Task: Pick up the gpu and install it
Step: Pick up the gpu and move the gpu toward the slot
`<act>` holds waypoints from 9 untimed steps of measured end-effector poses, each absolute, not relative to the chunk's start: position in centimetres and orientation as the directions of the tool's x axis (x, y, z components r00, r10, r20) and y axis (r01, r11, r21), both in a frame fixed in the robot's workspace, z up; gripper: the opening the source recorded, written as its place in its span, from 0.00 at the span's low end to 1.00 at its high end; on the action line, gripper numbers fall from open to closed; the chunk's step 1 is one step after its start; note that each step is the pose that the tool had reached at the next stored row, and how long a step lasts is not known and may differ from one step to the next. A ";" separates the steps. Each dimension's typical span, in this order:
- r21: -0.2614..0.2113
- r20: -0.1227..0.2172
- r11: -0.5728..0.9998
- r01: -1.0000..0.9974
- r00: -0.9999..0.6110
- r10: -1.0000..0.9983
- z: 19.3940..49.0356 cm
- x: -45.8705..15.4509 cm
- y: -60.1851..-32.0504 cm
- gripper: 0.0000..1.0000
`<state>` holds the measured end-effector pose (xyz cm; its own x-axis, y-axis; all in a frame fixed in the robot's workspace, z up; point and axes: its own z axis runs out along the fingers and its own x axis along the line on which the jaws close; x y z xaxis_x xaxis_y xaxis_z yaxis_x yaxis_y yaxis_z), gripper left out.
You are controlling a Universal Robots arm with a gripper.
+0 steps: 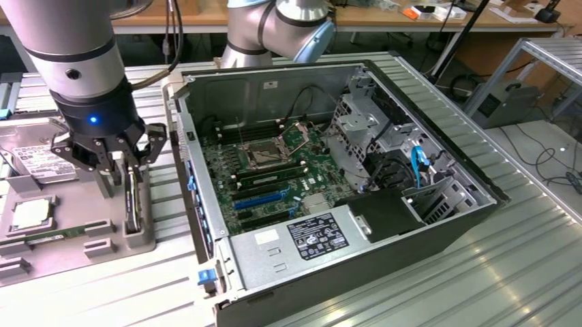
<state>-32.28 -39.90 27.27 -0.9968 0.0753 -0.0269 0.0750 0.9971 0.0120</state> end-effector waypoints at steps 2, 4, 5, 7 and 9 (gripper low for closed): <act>0.011 -0.027 0.997 0.075 -0.997 0.075 26.8 -32.3 -39.9 0.36; 0.010 -0.027 0.997 0.075 -0.997 0.075 26.2 -32.3 -39.9 0.36; 0.010 -0.027 0.997 0.075 -0.997 0.075 26.1 -32.3 -39.9 0.36; 0.010 -0.027 0.997 0.075 -0.997 0.075 25.5 -32.3 -39.9 0.36; 0.009 -0.027 0.997 0.075 -0.997 0.075 25.3 -32.3 -39.6 0.36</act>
<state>-32.28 -39.64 25.33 -0.9968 0.0753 -0.0273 0.0751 0.9971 0.0094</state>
